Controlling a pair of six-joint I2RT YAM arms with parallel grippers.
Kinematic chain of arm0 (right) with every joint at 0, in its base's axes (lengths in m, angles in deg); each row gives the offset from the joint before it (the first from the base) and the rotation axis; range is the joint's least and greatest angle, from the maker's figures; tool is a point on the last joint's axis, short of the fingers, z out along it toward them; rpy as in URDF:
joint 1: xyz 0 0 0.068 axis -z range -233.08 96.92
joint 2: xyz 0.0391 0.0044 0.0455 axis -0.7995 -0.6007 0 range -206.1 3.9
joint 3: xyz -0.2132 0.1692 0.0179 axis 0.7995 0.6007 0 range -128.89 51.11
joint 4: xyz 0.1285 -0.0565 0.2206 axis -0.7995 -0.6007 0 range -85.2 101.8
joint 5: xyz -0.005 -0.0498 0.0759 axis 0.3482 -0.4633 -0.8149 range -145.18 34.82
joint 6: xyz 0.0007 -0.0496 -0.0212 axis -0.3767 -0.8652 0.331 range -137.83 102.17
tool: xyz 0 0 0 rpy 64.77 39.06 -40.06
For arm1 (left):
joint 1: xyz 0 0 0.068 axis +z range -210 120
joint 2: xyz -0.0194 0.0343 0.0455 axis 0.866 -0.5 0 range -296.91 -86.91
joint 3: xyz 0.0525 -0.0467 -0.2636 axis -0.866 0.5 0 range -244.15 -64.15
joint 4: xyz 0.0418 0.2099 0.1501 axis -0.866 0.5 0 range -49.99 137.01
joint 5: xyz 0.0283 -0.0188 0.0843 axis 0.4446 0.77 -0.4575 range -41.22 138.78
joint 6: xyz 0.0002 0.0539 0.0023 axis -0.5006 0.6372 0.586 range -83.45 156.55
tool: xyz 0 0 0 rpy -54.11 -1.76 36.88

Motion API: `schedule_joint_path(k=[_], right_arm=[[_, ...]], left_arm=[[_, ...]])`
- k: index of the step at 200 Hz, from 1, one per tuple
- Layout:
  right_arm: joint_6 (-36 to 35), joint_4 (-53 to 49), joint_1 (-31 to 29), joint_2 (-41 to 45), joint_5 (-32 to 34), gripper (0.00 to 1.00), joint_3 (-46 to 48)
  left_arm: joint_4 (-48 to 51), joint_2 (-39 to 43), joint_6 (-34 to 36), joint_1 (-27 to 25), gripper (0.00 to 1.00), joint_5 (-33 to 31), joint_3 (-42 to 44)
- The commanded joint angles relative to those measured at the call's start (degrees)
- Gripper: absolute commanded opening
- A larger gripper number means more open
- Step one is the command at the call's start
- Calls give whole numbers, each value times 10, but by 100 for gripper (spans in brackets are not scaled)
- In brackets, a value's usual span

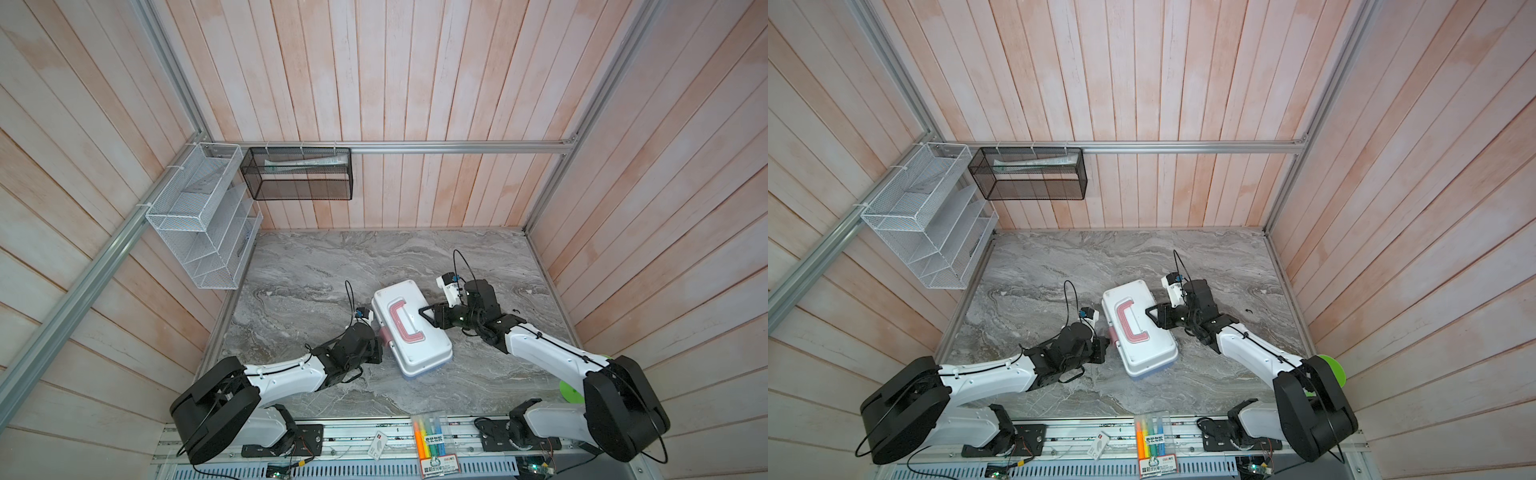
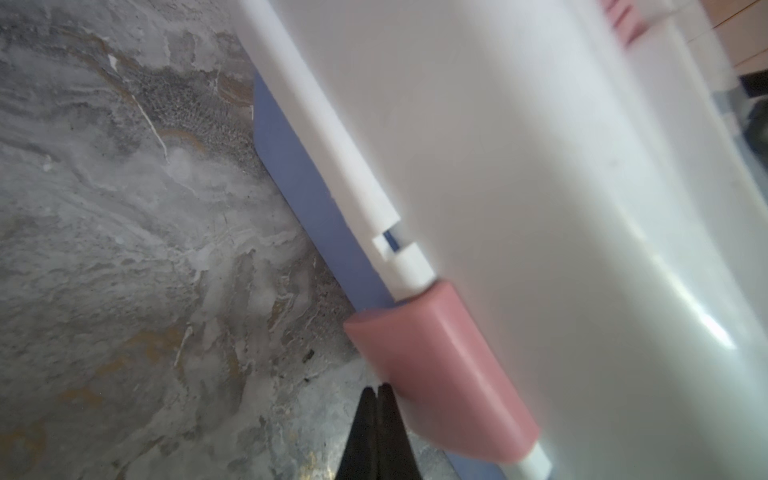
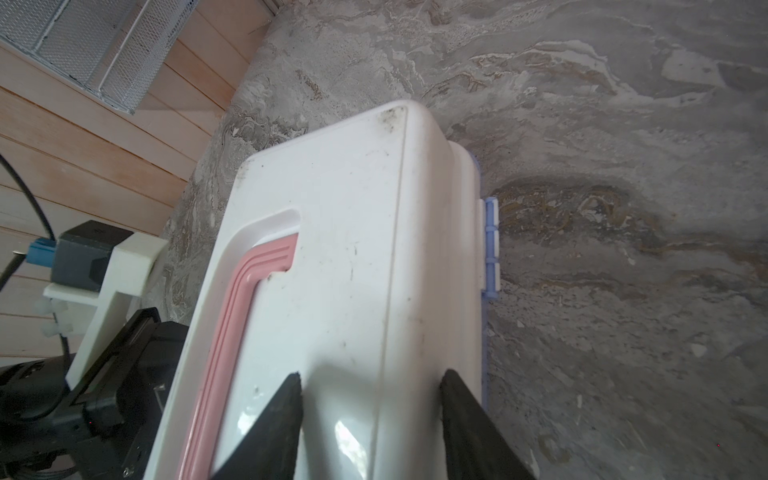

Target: Pack the tool kit

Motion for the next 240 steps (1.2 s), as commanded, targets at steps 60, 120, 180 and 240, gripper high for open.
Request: schedule_joint_path(k=[60, 120, 180, 240], right_arm=[[-1, -95, -12, -19, -5, 50, 41], [10, -84, -27, -23, 4, 50, 50], [5, -104, -24, 5, 51, 50, 42], [-25, -115, 98, 126, 275, 58, 22]], left_arm=[[-13, -22, 47, 3, 0, 27, -54], [-52, -39, 47, 3, 0, 66, -73], [21, 0, 69, 9, 0, -26, -72], [53, 206, 172, 209, 61, -202, 13]])
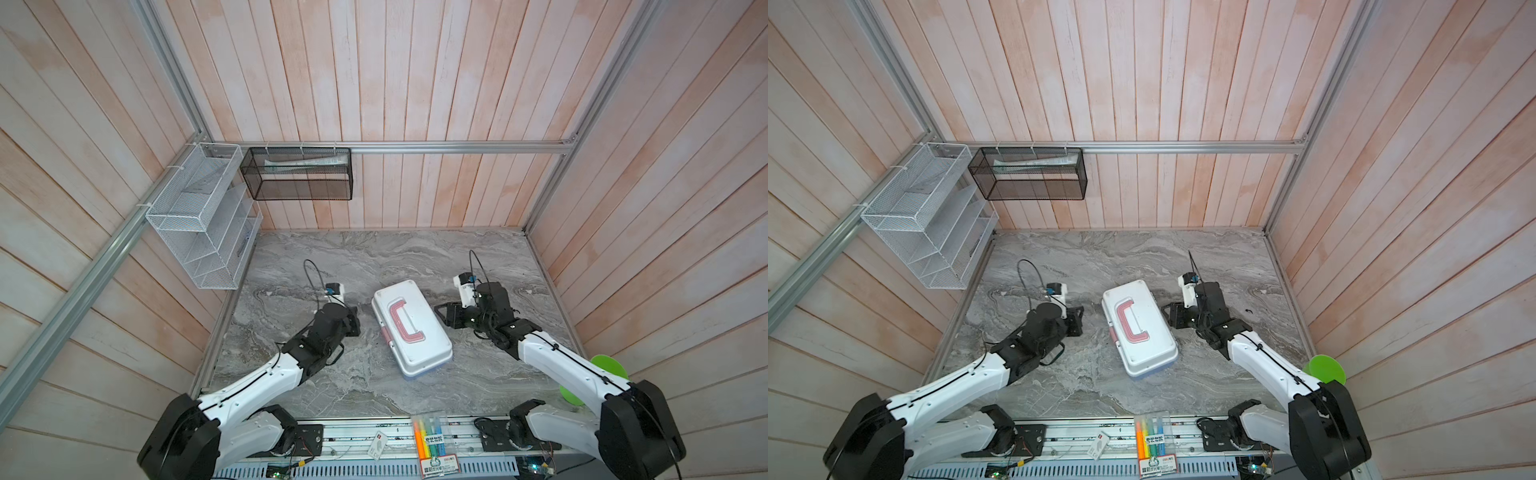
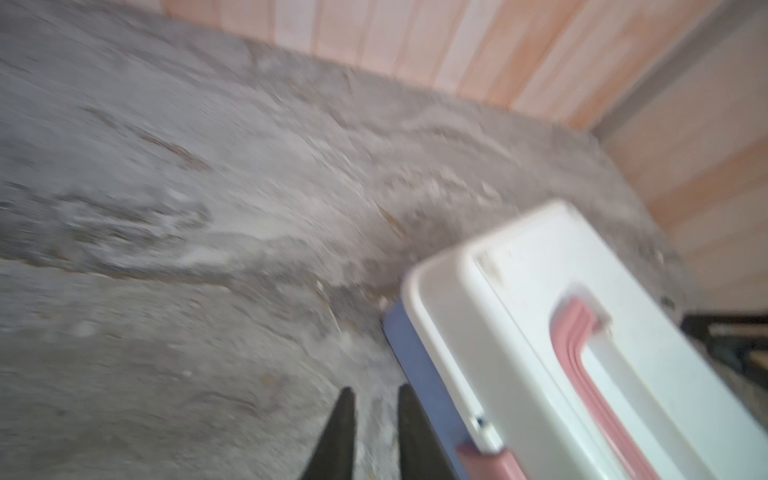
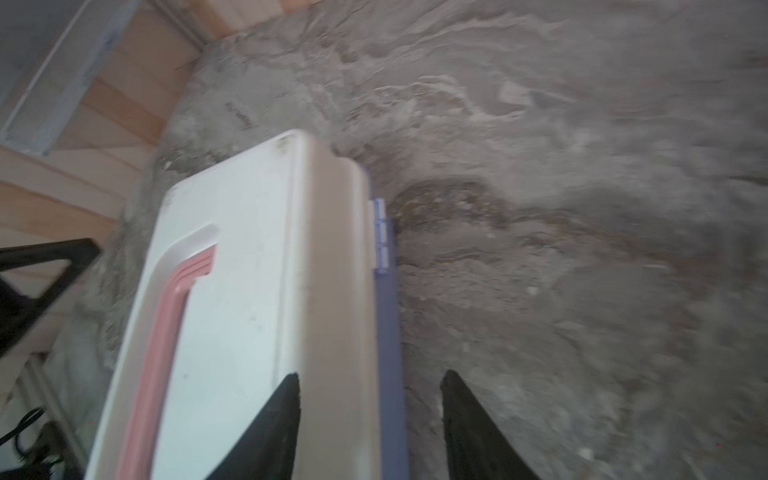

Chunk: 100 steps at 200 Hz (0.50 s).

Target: Pack the tool kit

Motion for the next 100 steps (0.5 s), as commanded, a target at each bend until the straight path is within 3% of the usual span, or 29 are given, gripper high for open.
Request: schedule_joint_path(k=[1, 7, 20, 39, 55, 75, 100], right_arm=[[-23, -45, 51, 44, 173, 58, 7], [-30, -24, 70, 59, 213, 59, 14], [-47, 52, 106, 87, 294, 61, 53], [-89, 210, 136, 116, 401, 64, 142], [-117, 355, 157, 121, 421, 67, 220], [-130, 487, 181, 78, 376, 68, 270], [-166, 597, 193, -40, 382, 66, 266]], left_arm=[[-11, 56, 70, 70, 64, -116, 42], [-32, 69, 86, 86, 77, -154, 56], [-113, 87, 133, 115, 92, -228, 99], [-246, 88, 199, 178, 98, -266, 146], [-337, 78, 239, 228, 99, -231, 180], [-363, 49, 199, 298, 100, -142, 192], [-416, -23, 218, 312, 100, -91, 192]])
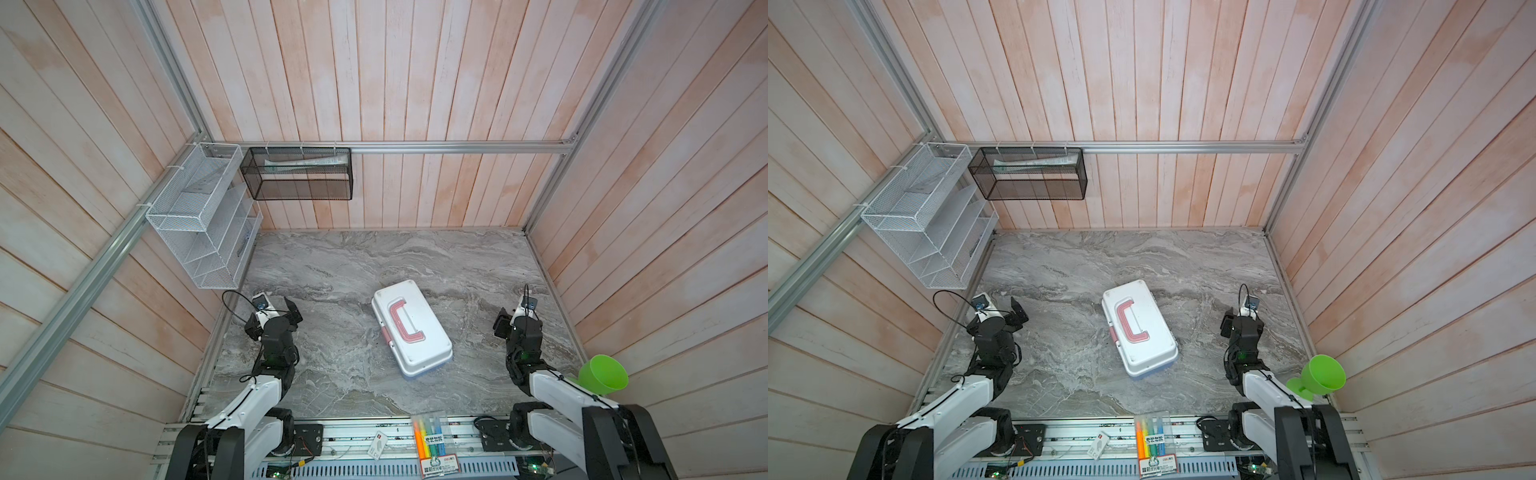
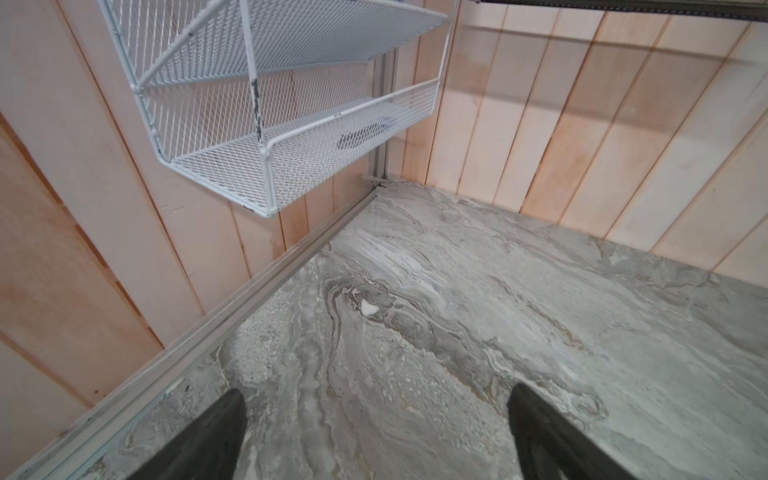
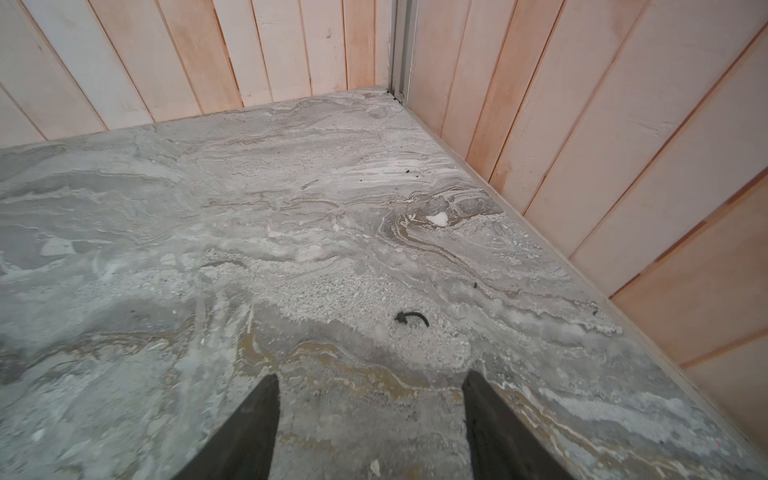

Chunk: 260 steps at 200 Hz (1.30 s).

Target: Pack the tool kit

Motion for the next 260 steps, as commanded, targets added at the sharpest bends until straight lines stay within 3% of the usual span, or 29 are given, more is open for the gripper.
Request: schedule_joint_path(k=[1, 25, 40, 64, 77, 85, 89, 108, 119, 260], right_arm=[[-47, 209, 11, -81, 32, 66, -10], [-52, 294, 39, -126, -34, 66, -10], [-37, 330, 60, -159, -79, 67, -6], [-24, 410, 62, -233, -62, 68, 2], [-36, 418, 60, -252, -80, 69, -11], [-41, 399, 59, -253, -89, 93, -22], [-45, 384, 59, -251, -98, 98, -26], [-75, 320, 56, -240, -153, 98, -52], [-71, 331, 55, -243, -151, 98, -48], [-72, 321, 57, -241, -153, 98, -52]], left_arm=[[-98, -52, 32, 7, 100, 70, 1], [-170, -102, 58, 9, 98, 131, 6], [-289, -139, 97, 12, 98, 169, 30], [-367, -243, 104, 18, 98, 219, 12], [-421, -322, 109, 18, 98, 190, -14], [-319, -293, 90, 21, 100, 181, -45], [-273, -279, 80, 31, 100, 207, -51], [-340, -301, 81, 41, 100, 227, -37], [-290, -287, 78, 42, 100, 229, -49], [-299, -293, 78, 42, 100, 231, -48]])
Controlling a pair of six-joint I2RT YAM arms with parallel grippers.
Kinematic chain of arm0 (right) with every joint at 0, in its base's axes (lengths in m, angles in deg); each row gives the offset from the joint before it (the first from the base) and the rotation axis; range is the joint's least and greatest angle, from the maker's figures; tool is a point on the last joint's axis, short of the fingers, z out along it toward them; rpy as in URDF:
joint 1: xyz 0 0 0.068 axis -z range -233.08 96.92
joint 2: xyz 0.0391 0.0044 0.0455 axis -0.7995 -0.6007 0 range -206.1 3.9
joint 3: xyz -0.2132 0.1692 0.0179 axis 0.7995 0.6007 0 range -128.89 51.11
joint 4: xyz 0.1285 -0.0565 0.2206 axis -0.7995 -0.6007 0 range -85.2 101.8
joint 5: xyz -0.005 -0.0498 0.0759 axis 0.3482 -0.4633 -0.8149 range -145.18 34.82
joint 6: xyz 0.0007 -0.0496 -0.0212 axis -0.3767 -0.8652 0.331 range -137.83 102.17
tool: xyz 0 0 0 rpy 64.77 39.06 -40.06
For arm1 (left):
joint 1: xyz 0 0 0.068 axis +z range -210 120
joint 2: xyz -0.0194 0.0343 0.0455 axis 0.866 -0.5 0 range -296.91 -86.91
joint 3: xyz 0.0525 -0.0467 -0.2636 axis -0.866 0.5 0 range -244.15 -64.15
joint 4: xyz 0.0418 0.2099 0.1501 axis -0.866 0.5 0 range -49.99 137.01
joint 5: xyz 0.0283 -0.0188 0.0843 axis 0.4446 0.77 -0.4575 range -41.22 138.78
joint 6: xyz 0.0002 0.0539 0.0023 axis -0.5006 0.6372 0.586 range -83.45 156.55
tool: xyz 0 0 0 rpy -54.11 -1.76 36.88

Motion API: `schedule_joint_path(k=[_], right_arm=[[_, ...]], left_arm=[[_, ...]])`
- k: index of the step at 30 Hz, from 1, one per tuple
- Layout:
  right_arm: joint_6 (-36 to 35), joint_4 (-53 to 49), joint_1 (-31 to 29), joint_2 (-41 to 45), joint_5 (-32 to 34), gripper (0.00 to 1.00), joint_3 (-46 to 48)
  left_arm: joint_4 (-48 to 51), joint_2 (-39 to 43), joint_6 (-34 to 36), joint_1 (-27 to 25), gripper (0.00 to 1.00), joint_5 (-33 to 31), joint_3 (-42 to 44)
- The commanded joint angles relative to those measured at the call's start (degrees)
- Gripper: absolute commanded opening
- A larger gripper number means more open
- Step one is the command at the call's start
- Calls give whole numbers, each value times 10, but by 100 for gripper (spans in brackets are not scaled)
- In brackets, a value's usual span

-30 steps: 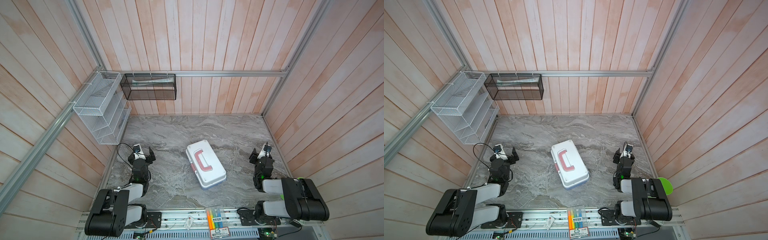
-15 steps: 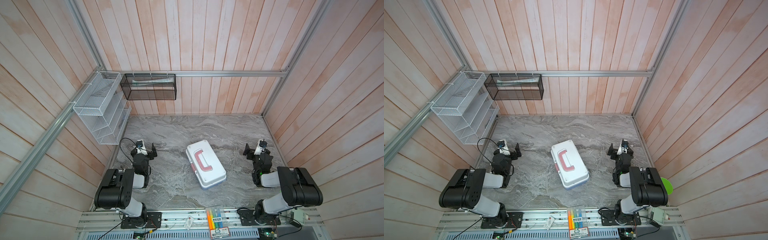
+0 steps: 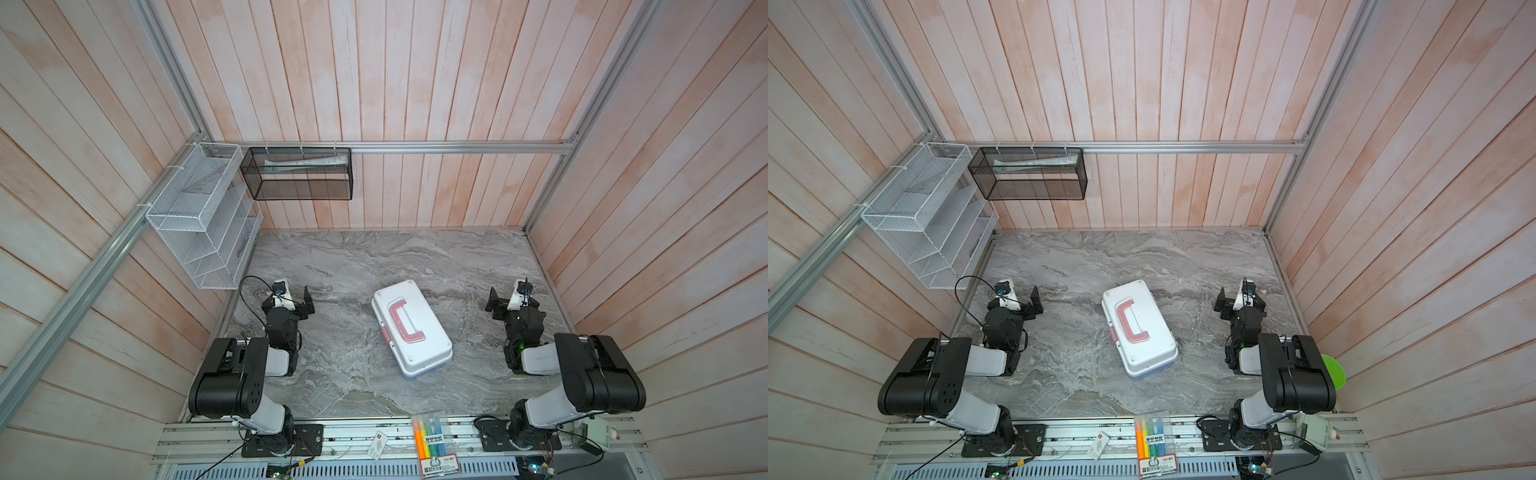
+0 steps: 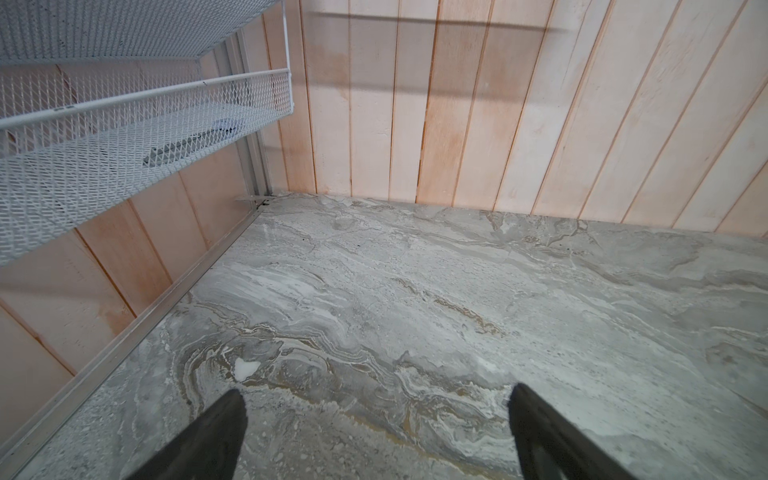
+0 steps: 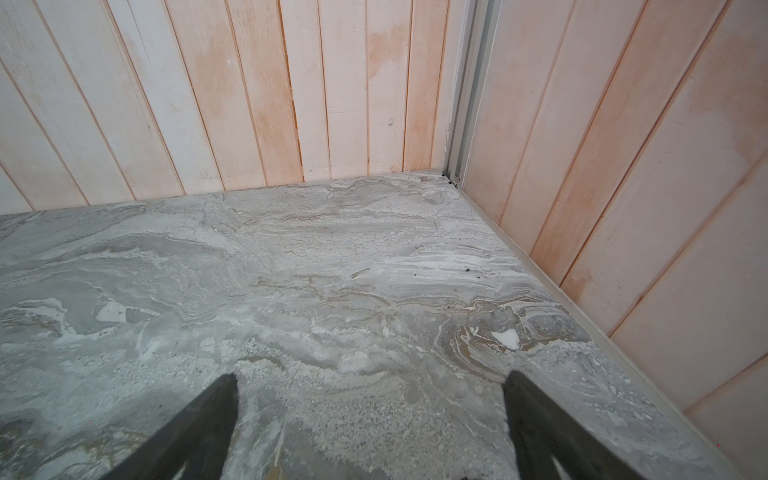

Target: Pack the tool kit

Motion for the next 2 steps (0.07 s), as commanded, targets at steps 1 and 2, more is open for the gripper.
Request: schedule_joint_path(k=[1, 2], right_arm=[[-7, -5, -1, 5, -6, 98, -6], [-7, -5, -2, 5, -7, 98, -6]], left_arm=[[4, 2, -3, 2, 100, 9, -8], [4, 2, -3, 2, 100, 9, -8]])
